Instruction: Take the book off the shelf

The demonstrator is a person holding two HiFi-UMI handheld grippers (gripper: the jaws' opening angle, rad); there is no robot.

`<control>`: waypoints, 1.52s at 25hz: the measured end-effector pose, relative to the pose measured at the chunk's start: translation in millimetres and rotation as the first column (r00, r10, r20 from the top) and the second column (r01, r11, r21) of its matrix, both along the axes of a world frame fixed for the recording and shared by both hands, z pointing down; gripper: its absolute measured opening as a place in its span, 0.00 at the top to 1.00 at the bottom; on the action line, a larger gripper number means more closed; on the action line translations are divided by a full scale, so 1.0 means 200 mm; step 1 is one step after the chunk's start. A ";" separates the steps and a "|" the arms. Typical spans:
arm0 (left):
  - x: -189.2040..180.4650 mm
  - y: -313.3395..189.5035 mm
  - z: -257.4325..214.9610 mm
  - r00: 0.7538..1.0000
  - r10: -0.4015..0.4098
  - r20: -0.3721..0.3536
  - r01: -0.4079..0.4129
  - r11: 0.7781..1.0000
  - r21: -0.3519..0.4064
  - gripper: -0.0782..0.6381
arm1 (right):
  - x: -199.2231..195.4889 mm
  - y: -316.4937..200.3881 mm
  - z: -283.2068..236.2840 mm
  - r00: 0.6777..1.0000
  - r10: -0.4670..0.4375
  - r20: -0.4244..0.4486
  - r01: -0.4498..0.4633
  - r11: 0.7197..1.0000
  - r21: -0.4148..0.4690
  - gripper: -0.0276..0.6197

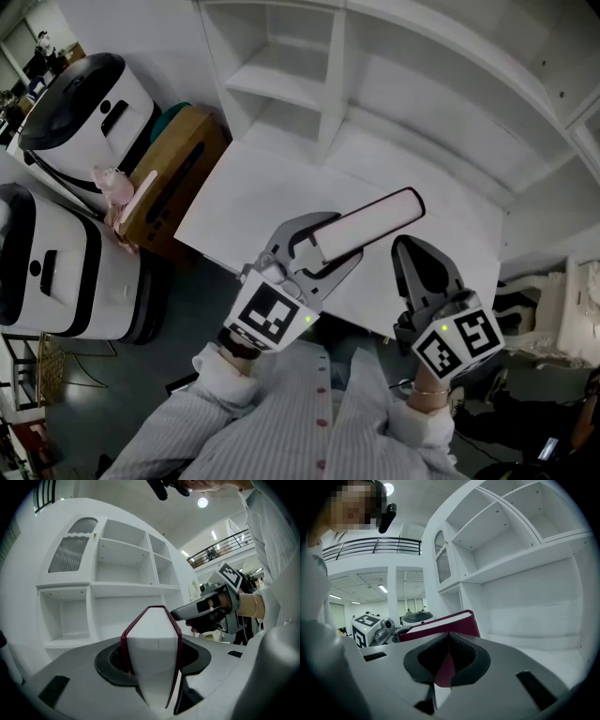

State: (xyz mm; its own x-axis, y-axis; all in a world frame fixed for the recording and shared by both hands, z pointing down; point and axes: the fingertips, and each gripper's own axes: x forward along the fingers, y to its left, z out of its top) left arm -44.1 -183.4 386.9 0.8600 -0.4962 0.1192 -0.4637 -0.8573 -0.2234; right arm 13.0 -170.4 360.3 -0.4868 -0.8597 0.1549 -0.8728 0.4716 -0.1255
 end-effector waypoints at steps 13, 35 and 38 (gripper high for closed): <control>0.02 -0.03 -0.01 1.000 0.000 -0.005 0.000 1.000 0.003 0.57 | 0.02 -0.04 0.00 1.000 0.000 -0.010 0.000 1.000 -0.001 0.94; 0.04 -0.04 0.00 0.997 0.071 -0.042 -0.074 0.994 -0.082 0.57 | 0.03 -0.02 -0.04 1.000 -0.002 -0.015 0.002 1.000 0.017 0.94; 0.05 -0.06 -0.03 0.995 0.092 -0.045 -0.096 0.992 -0.084 0.57 | 0.05 0.00 -0.05 1.000 0.003 -0.016 -0.002 1.000 0.029 0.94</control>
State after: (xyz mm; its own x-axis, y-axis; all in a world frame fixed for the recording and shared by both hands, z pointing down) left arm -34.9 -194.7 381.8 0.9073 -0.4025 0.1213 -0.3876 -0.9127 -0.1292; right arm 23.7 -170.9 349.5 -0.4820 -0.8652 0.1382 -0.8759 0.4724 -0.0978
